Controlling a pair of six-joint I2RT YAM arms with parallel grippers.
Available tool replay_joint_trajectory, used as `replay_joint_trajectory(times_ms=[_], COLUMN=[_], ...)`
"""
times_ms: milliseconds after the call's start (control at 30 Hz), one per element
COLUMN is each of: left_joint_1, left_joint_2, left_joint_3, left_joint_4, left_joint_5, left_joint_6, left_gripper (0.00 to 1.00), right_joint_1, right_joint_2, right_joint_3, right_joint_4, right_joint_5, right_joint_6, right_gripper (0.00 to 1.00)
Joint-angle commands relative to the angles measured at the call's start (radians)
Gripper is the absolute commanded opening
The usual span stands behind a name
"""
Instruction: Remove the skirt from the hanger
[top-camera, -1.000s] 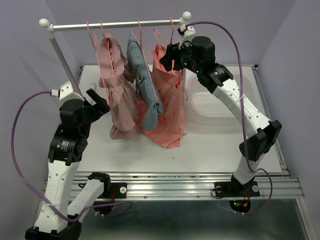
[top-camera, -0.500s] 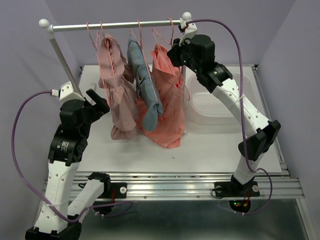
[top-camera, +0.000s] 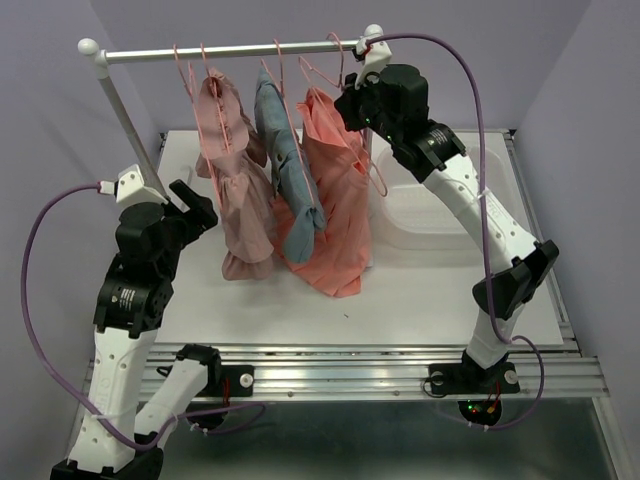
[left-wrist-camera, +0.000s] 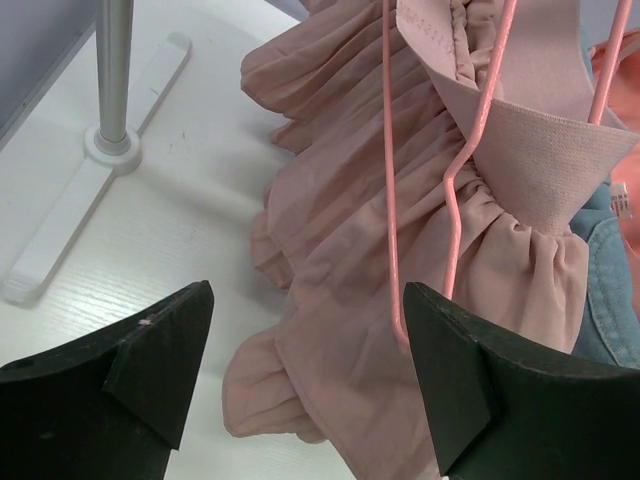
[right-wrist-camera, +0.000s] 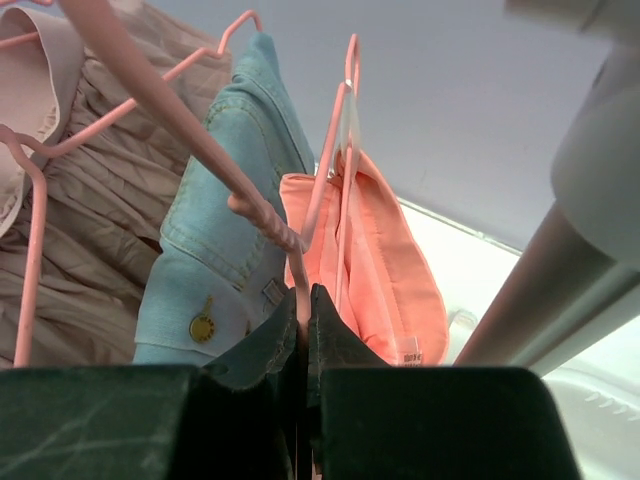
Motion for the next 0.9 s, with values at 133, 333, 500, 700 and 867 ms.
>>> replay_joint_trajectory(times_ms=[133, 333, 500, 700, 867], left_joint_1=[0.0, -0.002, 0.0, 0.0, -0.005], left_joint_2=[-0.012, -0.012, -0.018, -0.025, 0.011], left_joint_3=[-0.012, -0.016, -0.013, 0.025, 0.039], left_joint_4=[0.057, 0.068, 0.079, 0.074, 0.129], left_joint_5=[0.047, 0.082, 0.12, 0.182, 0.333], left_joint_6=[0.028, 0.031, 0.034, 0.039, 0.017], left_gripper=[0.92, 0.99, 0.99, 0.99, 0.99], right_joint_1=[0.016, 0.016, 0.016, 0.016, 0.016], right_joint_2=[-0.12, -0.195, -0.265, -0.382, -0.52], right_joint_3=[0.038, 0.004, -0.071, -0.171, -0.345], right_joint_4=[0.176, 0.143, 0.118, 0.04, -0.011], right_joint_5=[-0.013, -0.036, -0.036, -0.08, -0.129], right_joint_6=[0.001, 0.028, 0.054, 0.122, 0.218], right_gripper=[0.01, 0.01, 0.01, 0.01, 0.01])
